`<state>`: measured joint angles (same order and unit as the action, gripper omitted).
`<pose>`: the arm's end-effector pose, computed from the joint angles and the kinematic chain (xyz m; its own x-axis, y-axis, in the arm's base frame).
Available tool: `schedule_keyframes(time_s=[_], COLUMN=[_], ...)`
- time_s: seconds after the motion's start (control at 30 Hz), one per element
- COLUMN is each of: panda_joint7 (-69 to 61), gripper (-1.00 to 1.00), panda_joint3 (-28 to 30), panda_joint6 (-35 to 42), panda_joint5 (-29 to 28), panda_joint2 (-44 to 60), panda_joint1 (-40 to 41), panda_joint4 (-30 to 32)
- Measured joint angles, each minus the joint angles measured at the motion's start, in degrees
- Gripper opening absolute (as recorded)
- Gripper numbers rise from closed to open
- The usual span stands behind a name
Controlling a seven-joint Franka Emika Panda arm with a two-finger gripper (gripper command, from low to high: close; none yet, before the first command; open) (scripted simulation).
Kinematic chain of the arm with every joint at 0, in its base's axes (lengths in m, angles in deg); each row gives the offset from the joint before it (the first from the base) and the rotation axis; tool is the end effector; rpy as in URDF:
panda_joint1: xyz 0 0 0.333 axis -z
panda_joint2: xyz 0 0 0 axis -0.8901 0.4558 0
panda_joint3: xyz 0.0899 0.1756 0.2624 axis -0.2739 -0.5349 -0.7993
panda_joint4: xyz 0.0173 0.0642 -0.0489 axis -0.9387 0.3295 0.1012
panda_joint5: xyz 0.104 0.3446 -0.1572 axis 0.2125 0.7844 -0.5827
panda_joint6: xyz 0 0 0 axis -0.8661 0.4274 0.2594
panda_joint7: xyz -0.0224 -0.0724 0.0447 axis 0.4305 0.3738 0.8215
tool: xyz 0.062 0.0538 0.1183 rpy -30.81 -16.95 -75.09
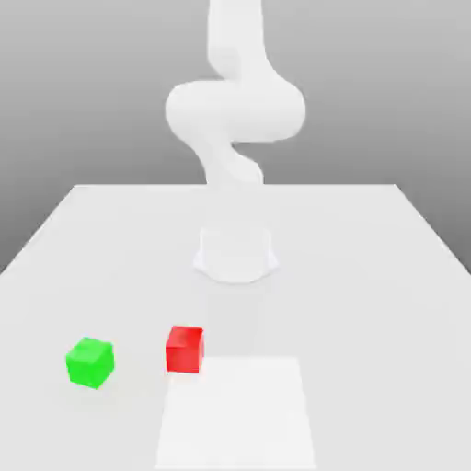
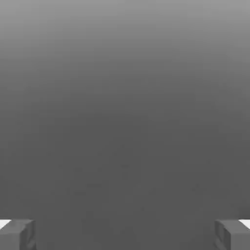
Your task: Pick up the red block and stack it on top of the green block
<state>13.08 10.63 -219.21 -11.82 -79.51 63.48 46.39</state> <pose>0.3878 -0.0124 0.6424 0.5115 -0.7240 0.4628 -0.5476 -0.6897 -0.4738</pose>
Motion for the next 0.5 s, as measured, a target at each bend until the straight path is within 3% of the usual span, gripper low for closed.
schedule_keyframes(time_s=[0.5], panda_joint7=[-4.14], gripper=[0.0], panda_joint3=[6.24], panda_joint6=[-21.18], panda_joint5=[-2.91], panda_joint2=[25.38], panda_joint1=[4.87], panda_joint4=[29.27])
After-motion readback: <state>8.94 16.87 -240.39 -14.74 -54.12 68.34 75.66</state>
